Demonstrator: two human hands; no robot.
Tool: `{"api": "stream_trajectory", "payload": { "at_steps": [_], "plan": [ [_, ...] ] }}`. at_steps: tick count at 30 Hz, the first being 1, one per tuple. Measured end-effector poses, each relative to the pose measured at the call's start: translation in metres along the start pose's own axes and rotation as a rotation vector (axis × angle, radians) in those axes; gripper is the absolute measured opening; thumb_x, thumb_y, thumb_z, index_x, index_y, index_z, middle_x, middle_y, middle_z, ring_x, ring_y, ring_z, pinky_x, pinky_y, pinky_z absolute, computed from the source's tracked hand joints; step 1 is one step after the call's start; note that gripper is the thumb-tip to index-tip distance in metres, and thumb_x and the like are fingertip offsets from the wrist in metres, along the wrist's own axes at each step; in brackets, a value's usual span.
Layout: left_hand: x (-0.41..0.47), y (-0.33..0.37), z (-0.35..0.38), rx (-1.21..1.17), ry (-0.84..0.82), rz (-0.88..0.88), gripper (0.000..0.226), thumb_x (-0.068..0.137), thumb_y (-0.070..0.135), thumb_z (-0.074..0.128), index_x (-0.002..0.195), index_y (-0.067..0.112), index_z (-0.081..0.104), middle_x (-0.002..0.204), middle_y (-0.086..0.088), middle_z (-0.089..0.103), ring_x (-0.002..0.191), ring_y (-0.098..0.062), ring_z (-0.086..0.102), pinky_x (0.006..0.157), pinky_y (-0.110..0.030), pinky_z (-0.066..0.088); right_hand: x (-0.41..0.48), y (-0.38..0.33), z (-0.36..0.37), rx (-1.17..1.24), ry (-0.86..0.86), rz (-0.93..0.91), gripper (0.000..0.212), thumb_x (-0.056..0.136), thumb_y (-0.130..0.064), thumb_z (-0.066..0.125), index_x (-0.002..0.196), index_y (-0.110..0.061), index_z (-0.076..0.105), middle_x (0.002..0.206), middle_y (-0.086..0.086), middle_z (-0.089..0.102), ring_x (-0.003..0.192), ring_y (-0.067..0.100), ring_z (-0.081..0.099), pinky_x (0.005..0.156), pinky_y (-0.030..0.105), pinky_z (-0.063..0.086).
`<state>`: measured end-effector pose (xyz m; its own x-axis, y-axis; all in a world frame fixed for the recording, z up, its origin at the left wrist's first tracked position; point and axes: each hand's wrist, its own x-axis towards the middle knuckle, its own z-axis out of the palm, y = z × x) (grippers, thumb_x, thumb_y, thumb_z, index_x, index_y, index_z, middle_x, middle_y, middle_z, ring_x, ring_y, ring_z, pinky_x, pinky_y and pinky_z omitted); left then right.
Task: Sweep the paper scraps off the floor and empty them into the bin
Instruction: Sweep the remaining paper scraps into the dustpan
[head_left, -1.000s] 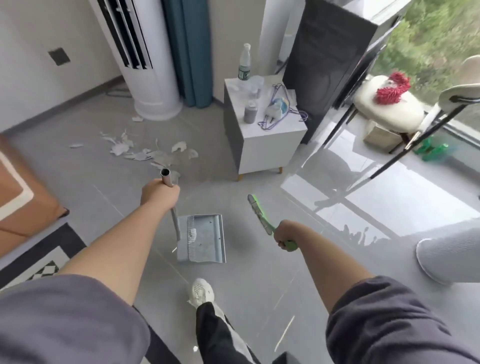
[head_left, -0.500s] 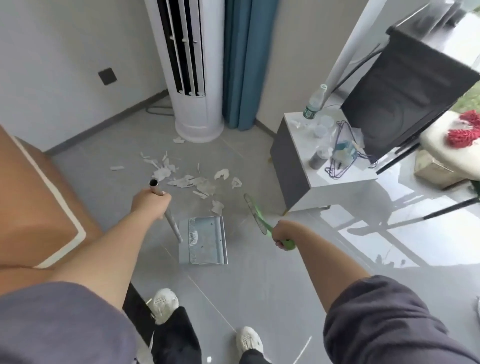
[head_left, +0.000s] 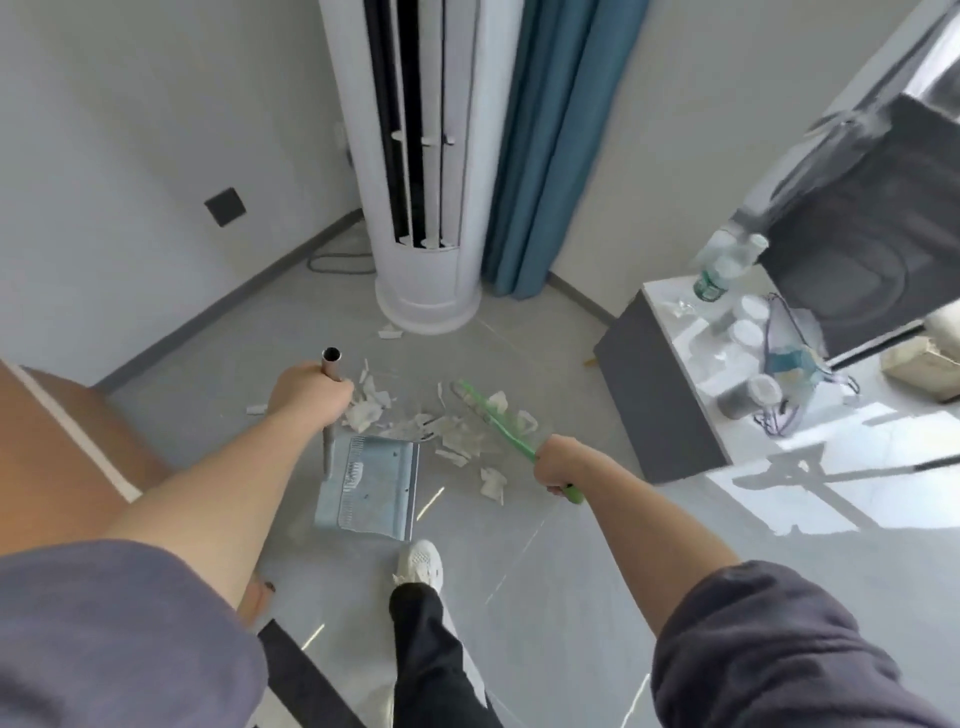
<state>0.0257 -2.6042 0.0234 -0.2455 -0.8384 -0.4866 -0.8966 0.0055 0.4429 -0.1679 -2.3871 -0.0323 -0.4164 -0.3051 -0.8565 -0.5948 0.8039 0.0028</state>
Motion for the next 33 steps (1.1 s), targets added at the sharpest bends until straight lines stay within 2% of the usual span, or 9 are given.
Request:
{"api": "stream_trajectory", "payload": {
  "at_steps": [3,5,6,9,13,17,28,30,33],
  "plan": [
    [0.051,-0.001,-0.02,0.037,0.04,-0.001,0.03,0.09,0.019,0.051,0.061,0.014,0.046,0.067,-0.01,0.056,0.072,-0.031,0.055,0.064,-0.029,0.039,0.034,-0.064,-0.04,-0.043,0.02,-0.068,0.028,0.089,-0.005,0.048,0.112,0.001,0.063,0.108,0.015,0.065,0.107,0.029,0.064,0.083,0.034,0.05],
    [0.081,-0.01,-0.033,0.036,0.051,-0.017,0.031,0.09,0.018,0.048,0.06,0.013,0.044,0.063,-0.009,0.052,0.069,-0.031,0.053,0.06,-0.03,0.037,0.052,-0.103,-0.058,-0.036,0.062,-0.082,0.04,0.093,-0.009,0.044,0.131,0.0,0.054,0.131,0.011,0.058,0.123,0.029,0.054,0.103,0.037,0.042],
    [0.103,-0.016,-0.046,0.031,0.068,-0.023,0.031,0.09,0.018,0.046,0.06,0.012,0.044,0.064,-0.009,0.053,0.068,-0.032,0.054,0.06,-0.03,0.038,0.065,-0.13,-0.069,-0.093,0.059,-0.099,0.042,0.094,-0.009,0.041,0.133,-0.002,0.052,0.133,0.01,0.057,0.124,0.028,0.053,0.107,0.039,0.039],
    [0.153,-0.028,-0.078,0.019,0.108,-0.027,0.029,0.088,0.02,0.044,0.06,0.012,0.044,0.066,-0.012,0.059,0.071,-0.034,0.059,0.062,-0.031,0.043,0.095,-0.188,-0.087,-0.115,0.058,-0.123,0.039,0.09,-0.01,0.04,0.126,-0.006,0.056,0.103,0.005,0.064,0.096,0.028,0.061,0.092,0.039,0.05],
    [0.23,-0.024,-0.115,0.029,0.082,0.013,0.024,0.09,0.015,0.046,0.067,0.006,0.048,0.065,-0.011,0.051,0.068,-0.031,0.052,0.059,-0.03,0.038,0.128,-0.264,-0.105,-0.1,0.077,-0.139,0.044,0.089,-0.007,0.042,0.131,-0.009,0.051,0.105,0.006,0.057,0.083,0.023,0.053,0.069,0.032,0.048],
    [0.298,-0.027,-0.143,0.006,0.059,0.023,0.017,0.086,0.01,0.05,0.069,0.01,0.047,0.066,-0.008,0.048,0.06,-0.026,0.044,0.053,-0.027,0.031,0.165,-0.322,-0.118,-0.106,0.082,-0.129,0.049,0.088,-0.003,0.044,0.136,-0.015,0.049,0.115,0.005,0.06,0.09,0.023,0.059,0.072,0.032,0.051],
    [0.424,-0.053,-0.18,0.091,0.088,0.102,0.027,0.083,0.009,0.046,0.057,0.008,0.038,0.056,-0.008,0.046,0.05,-0.024,0.042,0.05,-0.025,0.032,0.263,-0.402,-0.139,-0.141,0.039,-0.065,0.047,0.089,-0.007,0.043,0.135,-0.015,0.048,0.096,0.001,0.052,0.091,0.022,0.059,0.074,0.032,0.053],
    [0.434,-0.057,-0.184,0.082,0.092,0.106,0.029,0.083,0.01,0.046,0.056,0.008,0.037,0.055,-0.009,0.046,0.05,-0.026,0.042,0.049,-0.024,0.031,0.259,-0.401,-0.14,-0.163,0.005,-0.039,0.047,0.089,-0.007,0.042,0.135,-0.013,0.047,0.089,0.0,0.051,0.085,0.021,0.059,0.066,0.03,0.05],
    [0.44,-0.06,-0.195,0.071,0.112,0.11,0.033,0.085,0.012,0.046,0.055,0.008,0.035,0.055,-0.009,0.044,0.05,-0.027,0.039,0.049,-0.024,0.029,0.243,-0.4,-0.152,-0.169,-0.073,-0.02,0.046,0.088,-0.005,0.042,0.134,-0.009,0.046,0.076,-0.001,0.046,0.059,0.014,0.049,0.048,0.025,0.04]
  ]
}}
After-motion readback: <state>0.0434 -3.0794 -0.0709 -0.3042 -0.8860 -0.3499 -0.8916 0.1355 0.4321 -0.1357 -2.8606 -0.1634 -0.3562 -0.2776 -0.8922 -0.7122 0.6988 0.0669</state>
